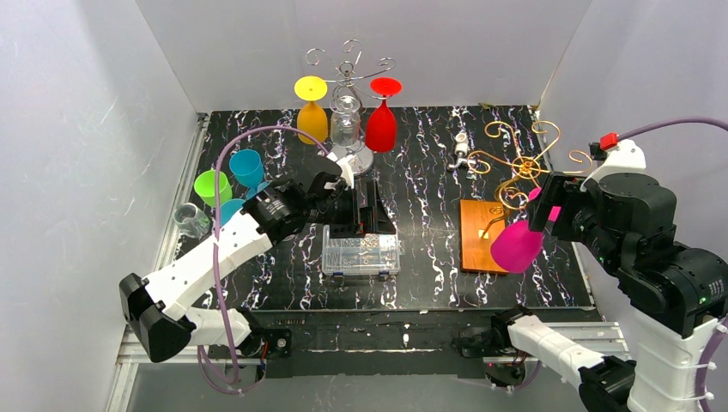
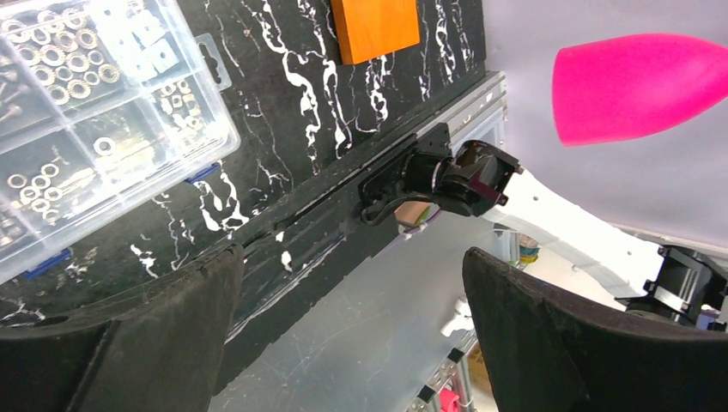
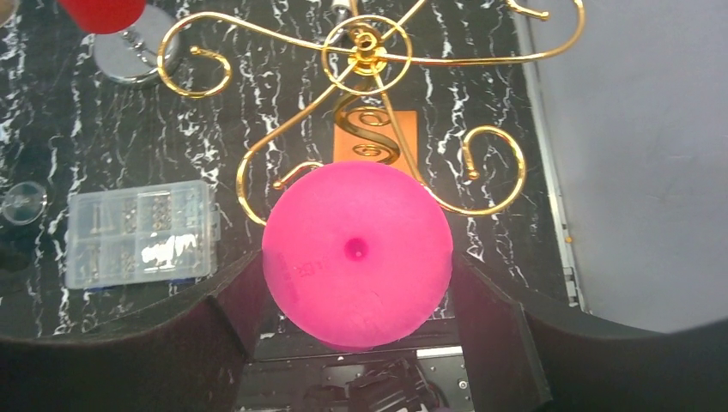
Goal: Take the wine glass off the wine glass rack
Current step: Place the wine glass at the center of the board.
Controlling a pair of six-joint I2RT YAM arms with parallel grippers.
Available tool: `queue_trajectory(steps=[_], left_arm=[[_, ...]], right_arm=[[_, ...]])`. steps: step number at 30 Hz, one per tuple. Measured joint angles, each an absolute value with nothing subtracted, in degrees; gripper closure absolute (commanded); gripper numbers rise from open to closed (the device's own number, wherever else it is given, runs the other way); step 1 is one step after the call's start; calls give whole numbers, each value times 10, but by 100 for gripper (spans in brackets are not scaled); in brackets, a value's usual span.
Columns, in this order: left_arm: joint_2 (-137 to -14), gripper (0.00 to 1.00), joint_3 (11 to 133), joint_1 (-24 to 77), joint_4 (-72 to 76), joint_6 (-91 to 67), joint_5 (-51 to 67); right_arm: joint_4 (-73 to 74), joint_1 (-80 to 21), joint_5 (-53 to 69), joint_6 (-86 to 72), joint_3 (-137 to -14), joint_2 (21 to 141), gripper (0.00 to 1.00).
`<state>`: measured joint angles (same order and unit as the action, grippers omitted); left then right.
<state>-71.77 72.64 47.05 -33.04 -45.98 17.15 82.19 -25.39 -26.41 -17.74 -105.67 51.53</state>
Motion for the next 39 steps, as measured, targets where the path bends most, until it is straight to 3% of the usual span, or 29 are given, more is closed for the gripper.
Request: queue_trajectory(steps=[21,39], left_arm=[[-714,2,654,475,-196,-578,186],[-711,4,599,475,-13,-773,199]], right_arm=[[775,-181,-91,-169,-1064,554,46],[716,-155,21,-223,-1064,590,47]])
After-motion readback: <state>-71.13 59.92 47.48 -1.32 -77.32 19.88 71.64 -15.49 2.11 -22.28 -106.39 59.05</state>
